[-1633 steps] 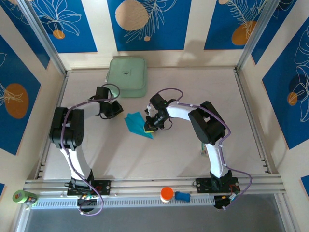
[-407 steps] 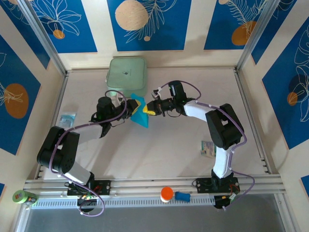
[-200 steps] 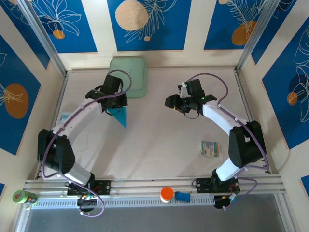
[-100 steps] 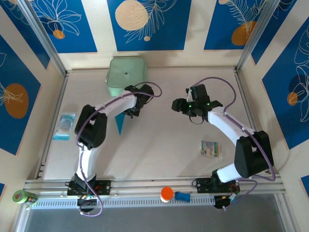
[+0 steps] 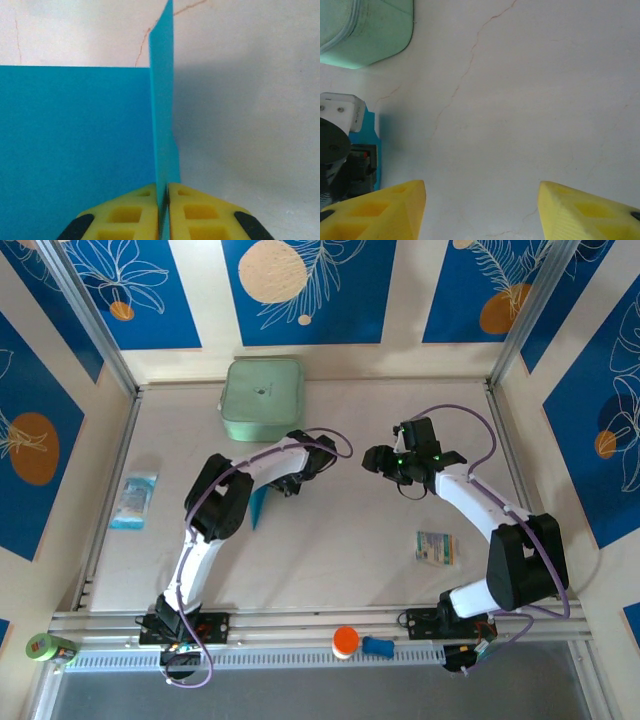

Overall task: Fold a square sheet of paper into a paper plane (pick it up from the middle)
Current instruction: Turn over the paper at the center of the table.

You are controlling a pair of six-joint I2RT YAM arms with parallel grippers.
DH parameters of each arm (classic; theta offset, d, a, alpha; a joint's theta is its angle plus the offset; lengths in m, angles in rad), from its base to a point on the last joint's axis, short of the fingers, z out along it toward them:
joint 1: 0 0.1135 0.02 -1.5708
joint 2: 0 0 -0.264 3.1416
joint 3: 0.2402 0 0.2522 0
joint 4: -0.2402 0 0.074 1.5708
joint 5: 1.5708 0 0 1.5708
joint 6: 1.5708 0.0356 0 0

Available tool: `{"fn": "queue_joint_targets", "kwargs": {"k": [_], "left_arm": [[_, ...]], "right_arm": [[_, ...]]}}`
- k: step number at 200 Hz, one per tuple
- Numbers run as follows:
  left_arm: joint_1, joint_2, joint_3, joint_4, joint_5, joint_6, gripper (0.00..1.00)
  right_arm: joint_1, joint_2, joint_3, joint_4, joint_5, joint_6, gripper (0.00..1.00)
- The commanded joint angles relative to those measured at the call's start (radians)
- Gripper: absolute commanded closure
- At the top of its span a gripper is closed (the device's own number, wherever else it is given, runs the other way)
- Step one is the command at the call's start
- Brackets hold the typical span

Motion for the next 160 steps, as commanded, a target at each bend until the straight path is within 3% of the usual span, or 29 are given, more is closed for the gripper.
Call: {"fn": "queue_joint_targets", "kwargs": {"k": [1, 35, 73, 160], "left_arm": [[-0.018, 0.048, 0.037, -0.047, -0.009, -0.046, 0.86], [-0.022, 0.070, 0.052, -0.049, 0.005, -0.055, 0.84], [-0.028, 0.045, 0.057, -0.033, 0.067, -0.054, 0.74], [-0.036, -0.127, -0.010, 0.218, 0.534, -0.035, 0.56]], "right_arm": [[-0.003, 0.026, 0.001, 0.009, -0.052, 0.012, 0.41], [0.003, 0.048, 0.016, 0.006, -0.068, 0.013, 0.42], [0.003, 0.049, 0.017, 0.009, -0.061, 0.022, 0.42], [-0.006, 0.032, 0.001, 0.026, -0.035, 0.052, 0.42]]}}
